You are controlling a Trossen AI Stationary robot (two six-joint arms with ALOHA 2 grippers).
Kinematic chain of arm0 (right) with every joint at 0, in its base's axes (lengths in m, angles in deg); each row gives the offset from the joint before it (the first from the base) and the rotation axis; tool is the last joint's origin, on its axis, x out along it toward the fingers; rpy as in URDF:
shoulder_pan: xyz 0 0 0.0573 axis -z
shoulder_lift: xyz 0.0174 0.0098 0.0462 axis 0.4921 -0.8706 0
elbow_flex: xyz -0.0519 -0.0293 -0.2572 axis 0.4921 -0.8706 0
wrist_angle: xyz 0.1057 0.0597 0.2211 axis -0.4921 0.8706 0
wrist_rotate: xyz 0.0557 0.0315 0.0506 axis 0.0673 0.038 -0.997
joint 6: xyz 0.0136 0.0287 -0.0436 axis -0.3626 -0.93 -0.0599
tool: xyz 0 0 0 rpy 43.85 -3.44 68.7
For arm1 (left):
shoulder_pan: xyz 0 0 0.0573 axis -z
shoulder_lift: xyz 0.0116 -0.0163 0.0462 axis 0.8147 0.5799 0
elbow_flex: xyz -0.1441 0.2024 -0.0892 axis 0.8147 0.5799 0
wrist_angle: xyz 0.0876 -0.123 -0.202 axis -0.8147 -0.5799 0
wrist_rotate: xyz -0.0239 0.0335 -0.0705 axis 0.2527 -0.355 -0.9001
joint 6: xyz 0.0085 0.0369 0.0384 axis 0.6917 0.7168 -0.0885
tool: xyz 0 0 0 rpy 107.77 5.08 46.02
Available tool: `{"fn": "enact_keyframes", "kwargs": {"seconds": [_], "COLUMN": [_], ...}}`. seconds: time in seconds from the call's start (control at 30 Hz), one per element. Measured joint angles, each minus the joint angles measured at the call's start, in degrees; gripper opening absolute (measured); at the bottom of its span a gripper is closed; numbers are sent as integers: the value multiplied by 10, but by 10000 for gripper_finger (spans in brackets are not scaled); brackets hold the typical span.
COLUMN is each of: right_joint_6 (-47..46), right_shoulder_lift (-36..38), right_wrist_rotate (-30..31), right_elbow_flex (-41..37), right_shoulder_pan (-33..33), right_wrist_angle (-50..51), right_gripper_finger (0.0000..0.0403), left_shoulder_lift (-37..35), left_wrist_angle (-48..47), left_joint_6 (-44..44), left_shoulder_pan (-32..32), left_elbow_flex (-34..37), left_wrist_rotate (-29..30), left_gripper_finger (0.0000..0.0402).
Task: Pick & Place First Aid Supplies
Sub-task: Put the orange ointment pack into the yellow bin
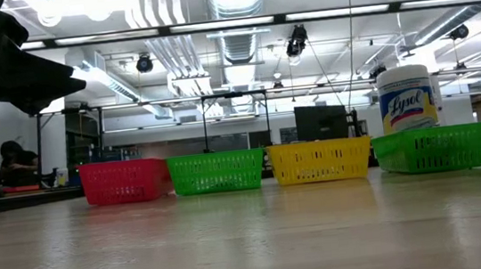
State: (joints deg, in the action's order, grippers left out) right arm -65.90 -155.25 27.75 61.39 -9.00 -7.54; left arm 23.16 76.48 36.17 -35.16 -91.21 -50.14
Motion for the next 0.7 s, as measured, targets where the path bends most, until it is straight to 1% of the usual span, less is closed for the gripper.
{"fn": "enact_keyframes", "kwargs": {"seconds": [0.27, 0.7], "right_joint_6": [-2, -13], "right_shoulder_lift": [-28, -30], "right_wrist_rotate": [-1, 2], "right_elbow_flex": [6, 6], "right_shoulder_pan": [0, 0], "right_wrist_angle": [3, 15], "right_gripper_finger": [98, 51], "left_shoulder_lift": [0, 0], "left_wrist_angle": [0, 0], "left_joint_6": [0, 0], "left_shoulder_pan": [0, 0], "left_elbow_flex": [0, 0], "left_wrist_rotate": [0, 0], "left_gripper_finger": [188, 188]}}
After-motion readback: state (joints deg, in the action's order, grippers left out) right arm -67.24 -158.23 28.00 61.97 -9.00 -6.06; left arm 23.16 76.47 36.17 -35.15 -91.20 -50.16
